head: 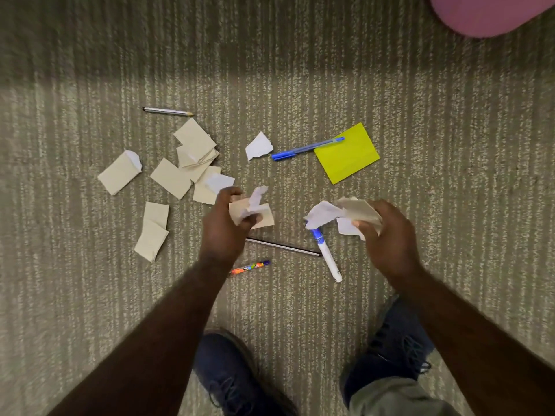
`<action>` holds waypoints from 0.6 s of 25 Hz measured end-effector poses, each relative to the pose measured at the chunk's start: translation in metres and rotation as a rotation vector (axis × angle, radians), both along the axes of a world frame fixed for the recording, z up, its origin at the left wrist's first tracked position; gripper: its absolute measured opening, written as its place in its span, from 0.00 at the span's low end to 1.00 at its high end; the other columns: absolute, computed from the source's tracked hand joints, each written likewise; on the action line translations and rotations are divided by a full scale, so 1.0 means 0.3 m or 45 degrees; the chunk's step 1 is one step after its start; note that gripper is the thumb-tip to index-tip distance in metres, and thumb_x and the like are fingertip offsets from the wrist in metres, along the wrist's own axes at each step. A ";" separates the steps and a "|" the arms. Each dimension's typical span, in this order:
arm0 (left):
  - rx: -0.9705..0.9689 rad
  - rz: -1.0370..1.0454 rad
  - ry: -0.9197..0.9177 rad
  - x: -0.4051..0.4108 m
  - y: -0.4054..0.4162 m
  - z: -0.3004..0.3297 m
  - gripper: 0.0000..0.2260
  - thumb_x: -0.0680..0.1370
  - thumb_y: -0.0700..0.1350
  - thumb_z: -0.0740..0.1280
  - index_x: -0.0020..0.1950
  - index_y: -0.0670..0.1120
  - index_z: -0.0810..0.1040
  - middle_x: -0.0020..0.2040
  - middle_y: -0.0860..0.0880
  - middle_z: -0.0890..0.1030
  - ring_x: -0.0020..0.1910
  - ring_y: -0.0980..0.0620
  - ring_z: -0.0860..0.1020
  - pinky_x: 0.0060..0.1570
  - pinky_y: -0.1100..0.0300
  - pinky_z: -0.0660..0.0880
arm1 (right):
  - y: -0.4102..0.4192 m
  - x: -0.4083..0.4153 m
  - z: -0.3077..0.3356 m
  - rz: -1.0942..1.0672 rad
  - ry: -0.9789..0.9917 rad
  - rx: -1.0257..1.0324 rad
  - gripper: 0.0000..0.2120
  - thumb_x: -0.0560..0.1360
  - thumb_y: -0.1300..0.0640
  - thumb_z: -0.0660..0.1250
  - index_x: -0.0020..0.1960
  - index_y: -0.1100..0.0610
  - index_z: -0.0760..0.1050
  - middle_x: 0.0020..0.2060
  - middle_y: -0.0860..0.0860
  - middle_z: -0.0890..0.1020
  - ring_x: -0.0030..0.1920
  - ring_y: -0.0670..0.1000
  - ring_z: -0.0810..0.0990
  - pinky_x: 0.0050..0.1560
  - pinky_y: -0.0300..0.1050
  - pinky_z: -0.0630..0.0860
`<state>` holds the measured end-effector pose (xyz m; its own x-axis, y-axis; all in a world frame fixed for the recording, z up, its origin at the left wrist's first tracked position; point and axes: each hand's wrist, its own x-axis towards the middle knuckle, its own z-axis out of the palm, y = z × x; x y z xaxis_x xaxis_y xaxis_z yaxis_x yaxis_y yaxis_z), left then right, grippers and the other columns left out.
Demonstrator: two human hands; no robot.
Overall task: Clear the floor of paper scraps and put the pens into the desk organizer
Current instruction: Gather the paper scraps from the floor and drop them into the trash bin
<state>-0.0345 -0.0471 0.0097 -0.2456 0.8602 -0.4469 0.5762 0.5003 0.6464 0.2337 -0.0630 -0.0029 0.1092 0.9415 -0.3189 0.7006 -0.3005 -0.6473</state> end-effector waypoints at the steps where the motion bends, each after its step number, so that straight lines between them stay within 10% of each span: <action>1: 0.012 -0.008 0.029 -0.035 0.026 -0.005 0.23 0.67 0.44 0.76 0.60 0.46 0.73 0.52 0.46 0.80 0.46 0.50 0.76 0.40 0.65 0.64 | 0.007 -0.012 0.023 -0.077 0.088 0.008 0.07 0.71 0.58 0.69 0.47 0.58 0.74 0.40 0.56 0.81 0.41 0.59 0.78 0.40 0.53 0.76; 9: -0.038 -0.237 0.121 -0.014 0.295 -0.059 0.28 0.72 0.43 0.71 0.70 0.49 0.66 0.61 0.43 0.79 0.58 0.42 0.76 0.53 0.59 0.68 | 0.069 -0.161 0.119 -0.295 0.417 0.020 0.08 0.71 0.60 0.71 0.48 0.55 0.74 0.40 0.52 0.81 0.43 0.57 0.81 0.43 0.52 0.77; 15: -0.154 -0.711 0.435 0.012 0.423 -0.097 0.24 0.74 0.44 0.67 0.67 0.57 0.65 0.56 0.41 0.78 0.52 0.39 0.77 0.48 0.48 0.74 | 0.061 -0.231 0.150 -0.383 0.500 -0.002 0.15 0.71 0.63 0.72 0.44 0.44 0.73 0.41 0.40 0.80 0.40 0.38 0.79 0.42 0.32 0.74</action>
<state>-0.0309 0.0796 -0.0195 0.0776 0.8480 -0.5243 0.9323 0.1246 0.3395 0.1643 -0.0446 0.0420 0.2470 0.8863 -0.3917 0.2859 -0.4529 -0.8445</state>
